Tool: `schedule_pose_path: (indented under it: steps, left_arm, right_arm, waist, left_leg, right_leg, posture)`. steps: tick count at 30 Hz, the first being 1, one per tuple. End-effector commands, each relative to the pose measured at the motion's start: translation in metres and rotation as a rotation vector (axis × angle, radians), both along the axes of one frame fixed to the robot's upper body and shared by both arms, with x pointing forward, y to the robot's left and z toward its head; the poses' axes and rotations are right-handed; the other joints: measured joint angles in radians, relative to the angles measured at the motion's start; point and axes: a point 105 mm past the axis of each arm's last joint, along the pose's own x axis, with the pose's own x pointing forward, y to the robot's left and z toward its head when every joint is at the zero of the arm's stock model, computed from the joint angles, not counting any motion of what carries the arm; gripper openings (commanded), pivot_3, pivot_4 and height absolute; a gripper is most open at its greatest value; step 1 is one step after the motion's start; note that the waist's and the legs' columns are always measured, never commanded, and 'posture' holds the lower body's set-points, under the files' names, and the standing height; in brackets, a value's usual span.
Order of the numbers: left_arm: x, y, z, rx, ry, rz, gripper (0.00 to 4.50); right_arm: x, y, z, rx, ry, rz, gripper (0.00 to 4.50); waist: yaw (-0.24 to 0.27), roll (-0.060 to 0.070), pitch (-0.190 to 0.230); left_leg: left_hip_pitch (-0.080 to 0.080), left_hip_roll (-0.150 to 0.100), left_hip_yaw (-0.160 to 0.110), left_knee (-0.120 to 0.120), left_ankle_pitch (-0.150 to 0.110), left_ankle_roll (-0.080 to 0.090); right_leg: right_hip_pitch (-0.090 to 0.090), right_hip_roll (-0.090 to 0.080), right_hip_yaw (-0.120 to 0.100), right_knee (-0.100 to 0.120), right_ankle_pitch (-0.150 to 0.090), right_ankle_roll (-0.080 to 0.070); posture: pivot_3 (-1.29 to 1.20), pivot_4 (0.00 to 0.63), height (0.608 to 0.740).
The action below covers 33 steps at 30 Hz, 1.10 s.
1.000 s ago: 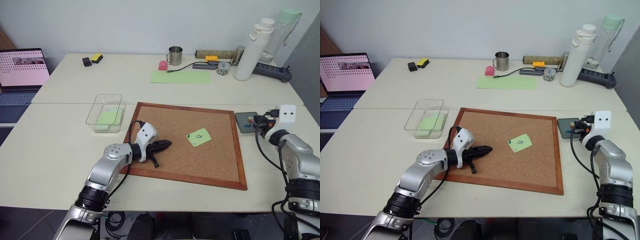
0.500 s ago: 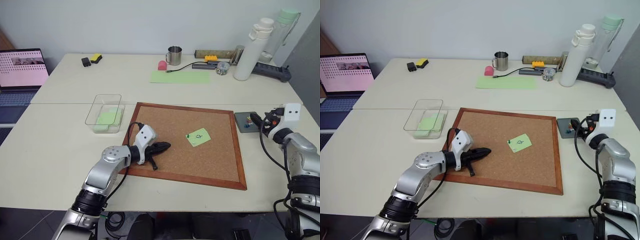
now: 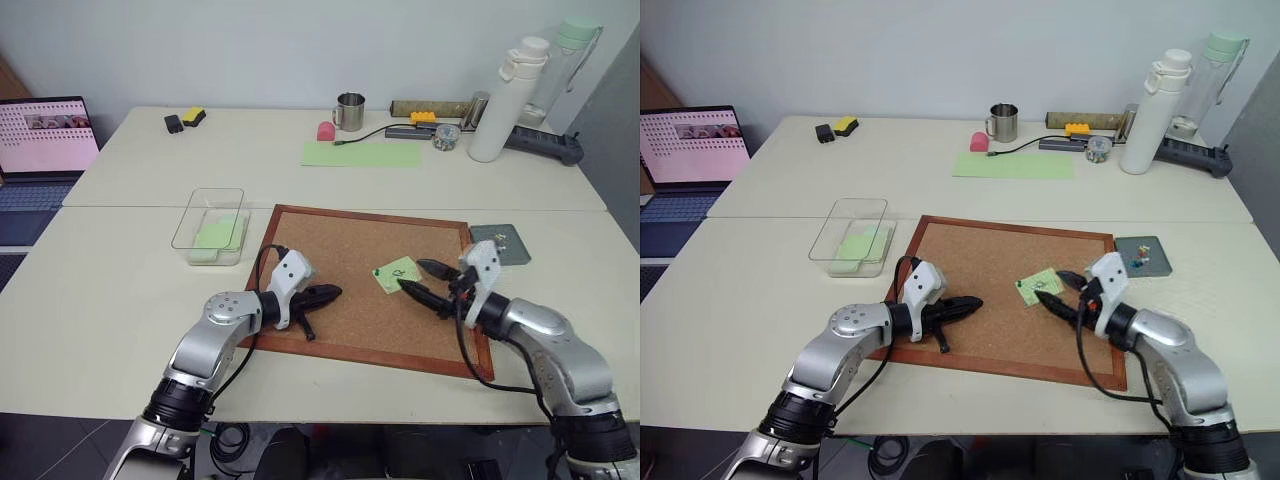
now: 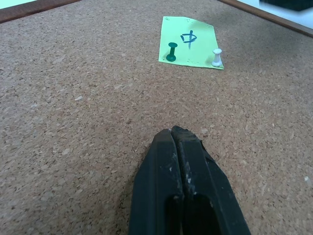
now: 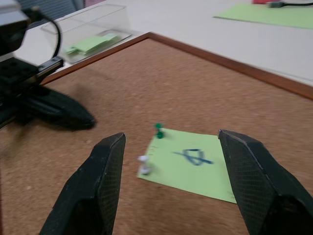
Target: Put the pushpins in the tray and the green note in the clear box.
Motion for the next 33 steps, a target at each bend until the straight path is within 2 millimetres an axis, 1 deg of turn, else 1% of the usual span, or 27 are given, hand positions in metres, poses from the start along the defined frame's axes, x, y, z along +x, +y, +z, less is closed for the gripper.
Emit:
schedule_pose_path:
  steps: [1,8,9,10,11,12,13,21,24,26,29,33]
  left_arm:
    - [-0.004,0.002,-0.016,0.034,0.057,-0.001,0.00]
    - [-0.004,0.003,-0.015,0.033,0.053,0.007,0.00]
    - [-0.005,0.003,-0.015,0.033,0.054,0.008,0.00]
    - [-0.005,0.004,-0.015,0.032,0.054,0.009,0.00]
    - [-0.006,0.004,-0.015,0.031,0.055,0.010,0.00]
    - [-0.006,0.004,-0.015,0.030,0.056,0.011,0.00]
    - [-0.007,0.004,-0.015,0.030,0.057,0.012,0.00]
    - [-0.006,0.003,-0.015,0.023,0.058,0.022,0.00]
    - [-0.006,0.002,-0.014,0.023,0.058,0.022,0.00]
    - [-0.006,0.002,-0.014,0.023,0.058,0.022,0.00]
    - [-0.005,0.001,-0.014,0.022,0.056,0.024,0.00]
    - [-0.005,0.002,-0.014,0.022,0.058,0.026,0.00]
  right_arm:
    - [0.004,0.009,0.004,-0.012,-0.052,0.007,3.14]
    - [0.013,0.018,-0.006,-0.028,-0.039,0.022,3.14]
    - [0.013,0.019,-0.006,-0.028,-0.038,0.028,2.96]
    - [0.014,0.020,-0.006,-0.028,-0.039,0.031,2.96]
    - [0.014,0.021,-0.006,-0.027,-0.038,0.037,2.75]
    - [0.013,0.022,-0.006,-0.032,-0.038,0.044,2.71]
    - [0.013,0.023,-0.007,-0.037,-0.039,0.049,2.47]
    - [0.011,0.024,-0.011,-0.057,-0.025,0.066,0.95]
    - [0.011,0.024,-0.009,-0.050,-0.029,0.067,0.34]
    - [0.013,0.023,-0.006,-0.043,-0.037,0.059,0.02]
    - [0.011,0.021,0.002,-0.006,-0.054,0.053,0.02]
    - [0.003,0.022,0.019,0.052,-0.087,0.075,0.02]
  waist:
    - [0.000,0.000,0.000]
    - [0.000,0.000,0.000]
    - [0.000,0.000,0.000]
    - [0.000,0.000,0.000]
    - [0.000,0.000,0.000]
    - [0.000,0.000,0.000]
    - [0.000,0.000,0.000]
    - [0.000,0.000,0.000]
    - [0.000,0.000,0.000]
    - [0.000,0.000,0.000]
    - [0.000,0.000,0.000]
    - [0.000,0.000,0.000]
  left_leg:
    - [0.000,0.000,0.000,0.000,0.000,0.000]
    - [0.000,0.000,0.000,0.000,0.000,0.000]
    - [0.000,0.000,0.000,0.000,0.000,0.000]
    - [0.000,0.000,0.000,0.000,0.000,0.000]
    - [0.000,0.000,0.000,0.000,0.000,0.000]
    - [0.000,0.000,0.000,0.000,0.000,0.000]
    - [0.000,0.000,0.000,0.000,0.000,0.000]
    - [0.000,0.000,0.000,0.000,0.000,0.000]
    - [0.000,0.000,0.000,0.000,0.000,0.000]
    - [0.000,0.000,0.000,0.000,0.000,0.000]
    - [0.000,0.000,0.000,0.000,0.000,0.000]
    - [0.000,0.000,0.000,0.000,0.000,0.000]
  right_leg:
    - [0.000,0.000,0.000,0.000,0.000,0.000]
    - [0.000,0.000,0.000,0.000,0.000,0.000]
    - [0.000,0.000,0.000,0.000,0.000,0.000]
    - [0.000,0.000,0.000,0.000,0.000,0.000]
    - [0.000,0.000,0.000,0.000,0.000,0.000]
    - [0.000,0.000,0.000,0.000,0.000,0.000]
    - [0.000,0.000,0.000,0.000,0.000,0.000]
    - [0.000,0.000,0.000,0.000,0.000,0.000]
    - [0.000,0.000,0.000,0.000,0.000,0.000]
    - [0.000,0.000,0.000,0.000,0.000,0.000]
    - [0.000,0.000,0.000,0.000,0.000,0.000]
    - [0.000,0.000,0.000,0.000,0.000,0.000]
  posture:
    - [0.00,0.150,0.740]
    - [0.00,0.150,0.740]
    - [0.00,0.150,0.740]
    - [0.00,0.150,0.740]
    - [0.00,0.150,0.740]
    - [0.00,0.150,0.740]
    - [0.00,0.150,0.740]
    - [0.00,0.150,0.740]
    - [0.00,0.150,0.740]
    - [0.00,0.150,0.740]
    - [0.00,0.150,0.740]
    - [0.00,0.150,0.740]
